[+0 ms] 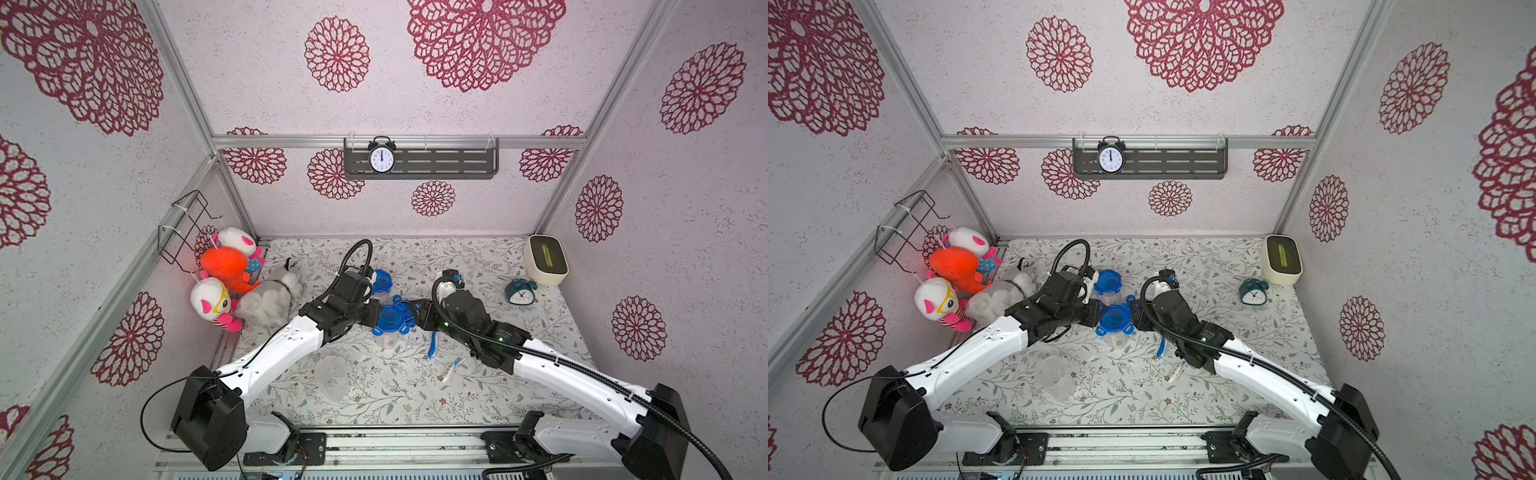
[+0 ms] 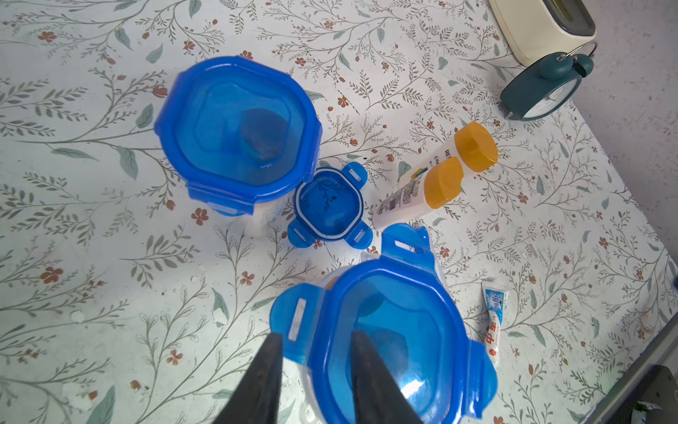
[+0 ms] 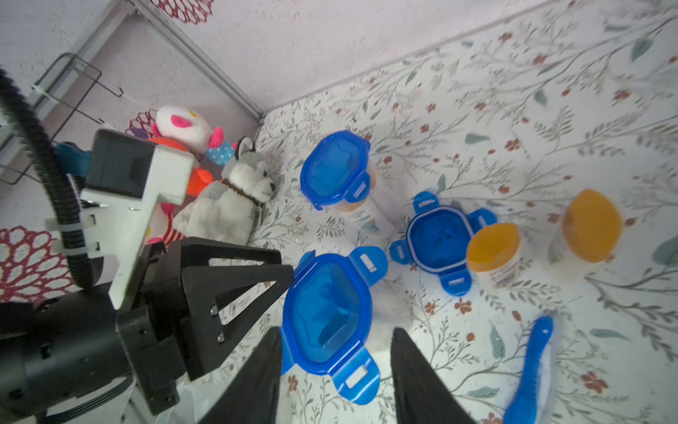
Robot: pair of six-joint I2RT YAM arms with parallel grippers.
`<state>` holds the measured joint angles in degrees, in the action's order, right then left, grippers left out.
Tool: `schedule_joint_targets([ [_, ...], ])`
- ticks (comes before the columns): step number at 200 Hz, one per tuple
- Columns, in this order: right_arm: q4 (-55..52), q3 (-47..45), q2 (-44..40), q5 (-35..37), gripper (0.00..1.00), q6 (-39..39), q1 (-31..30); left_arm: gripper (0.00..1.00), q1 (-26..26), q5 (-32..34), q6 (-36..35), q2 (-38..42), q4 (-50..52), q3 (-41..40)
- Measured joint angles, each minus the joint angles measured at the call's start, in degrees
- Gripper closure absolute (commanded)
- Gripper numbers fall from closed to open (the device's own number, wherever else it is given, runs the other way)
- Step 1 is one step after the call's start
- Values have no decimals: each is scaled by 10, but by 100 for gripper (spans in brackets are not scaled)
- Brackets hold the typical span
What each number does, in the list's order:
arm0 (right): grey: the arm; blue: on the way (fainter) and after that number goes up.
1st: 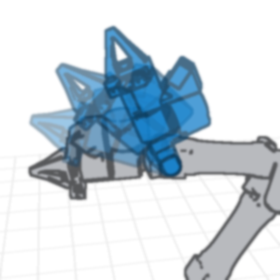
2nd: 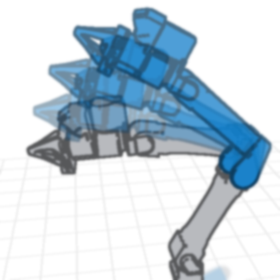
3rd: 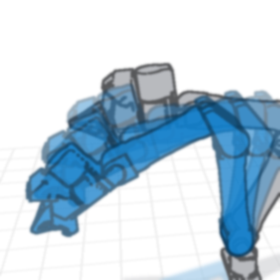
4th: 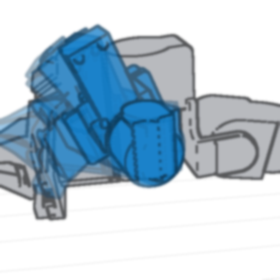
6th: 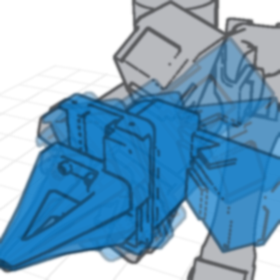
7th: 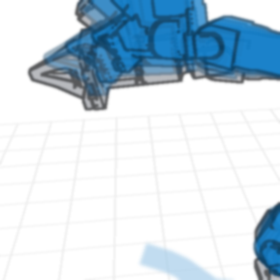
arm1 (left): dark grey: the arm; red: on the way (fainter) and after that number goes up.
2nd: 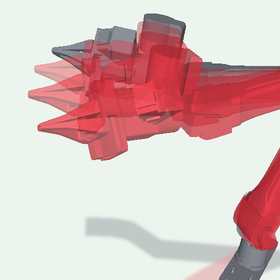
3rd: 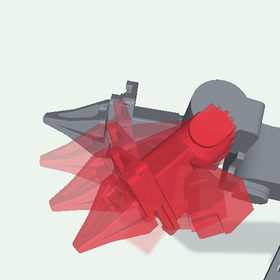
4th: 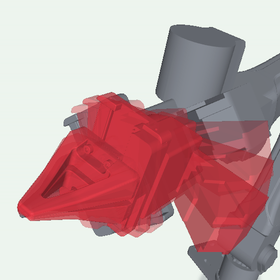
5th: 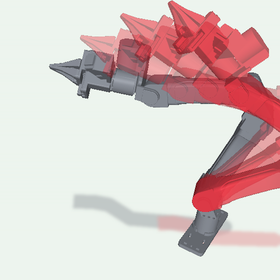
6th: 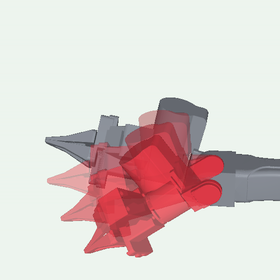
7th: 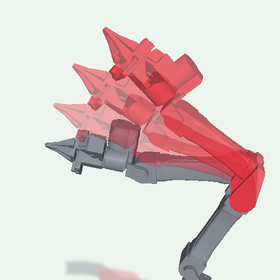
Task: Pack away toiletry kits
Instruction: Close the fastener on the container.
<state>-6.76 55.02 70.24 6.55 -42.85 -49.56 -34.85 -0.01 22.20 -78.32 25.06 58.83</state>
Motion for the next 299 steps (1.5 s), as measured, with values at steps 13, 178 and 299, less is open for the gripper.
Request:
schedule_joint_targets([
  [13, -19, 13, 21, -28, 66, 13, 2, 65, 0, 3, -1, 5, -2, -2],
  [178, -217, 86, 145, -179, 100, 114, 25, 55, 0, -51, -10, 8, -34, -7],
  [299, -245, 101, 122, -177, 75, 126, 40, 52, 3, -58, -12, 12, -38, -17],
])
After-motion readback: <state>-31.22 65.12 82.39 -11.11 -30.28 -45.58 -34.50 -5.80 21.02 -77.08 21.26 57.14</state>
